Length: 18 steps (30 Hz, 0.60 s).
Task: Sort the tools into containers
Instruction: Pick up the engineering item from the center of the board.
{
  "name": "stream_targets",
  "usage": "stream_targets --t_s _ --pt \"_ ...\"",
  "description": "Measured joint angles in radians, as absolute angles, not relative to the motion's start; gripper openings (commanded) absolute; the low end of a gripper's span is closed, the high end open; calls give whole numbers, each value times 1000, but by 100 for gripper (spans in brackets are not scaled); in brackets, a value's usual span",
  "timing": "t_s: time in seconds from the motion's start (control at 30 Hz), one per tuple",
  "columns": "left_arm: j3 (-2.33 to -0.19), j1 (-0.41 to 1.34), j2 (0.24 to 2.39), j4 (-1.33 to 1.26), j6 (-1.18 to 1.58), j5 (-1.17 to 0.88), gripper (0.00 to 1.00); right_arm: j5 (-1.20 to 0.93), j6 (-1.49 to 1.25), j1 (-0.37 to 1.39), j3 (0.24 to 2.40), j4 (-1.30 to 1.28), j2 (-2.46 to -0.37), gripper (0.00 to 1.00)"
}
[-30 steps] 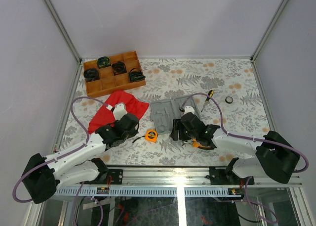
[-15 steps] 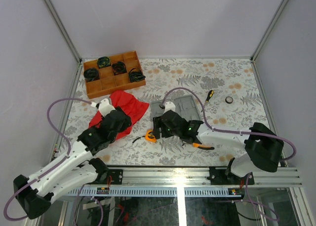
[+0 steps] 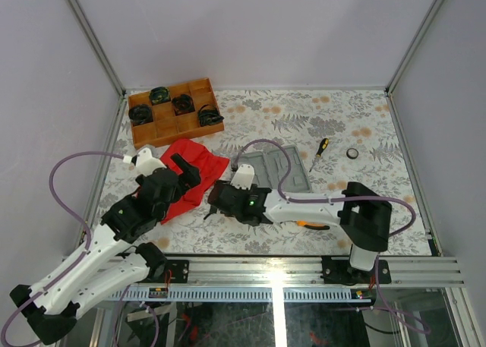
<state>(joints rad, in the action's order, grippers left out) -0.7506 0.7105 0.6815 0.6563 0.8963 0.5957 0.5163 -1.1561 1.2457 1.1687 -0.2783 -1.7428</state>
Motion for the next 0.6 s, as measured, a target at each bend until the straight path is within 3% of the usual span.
stream_targets --t_s 0.27,0.6 --pt "-826 710 755 738 858 590 100 566 -1382 1250 1378 -522 -1912 85" --pt "-877 684 772 826 817 612 100 592 -1476 1250 1436 -656 -1982 85"
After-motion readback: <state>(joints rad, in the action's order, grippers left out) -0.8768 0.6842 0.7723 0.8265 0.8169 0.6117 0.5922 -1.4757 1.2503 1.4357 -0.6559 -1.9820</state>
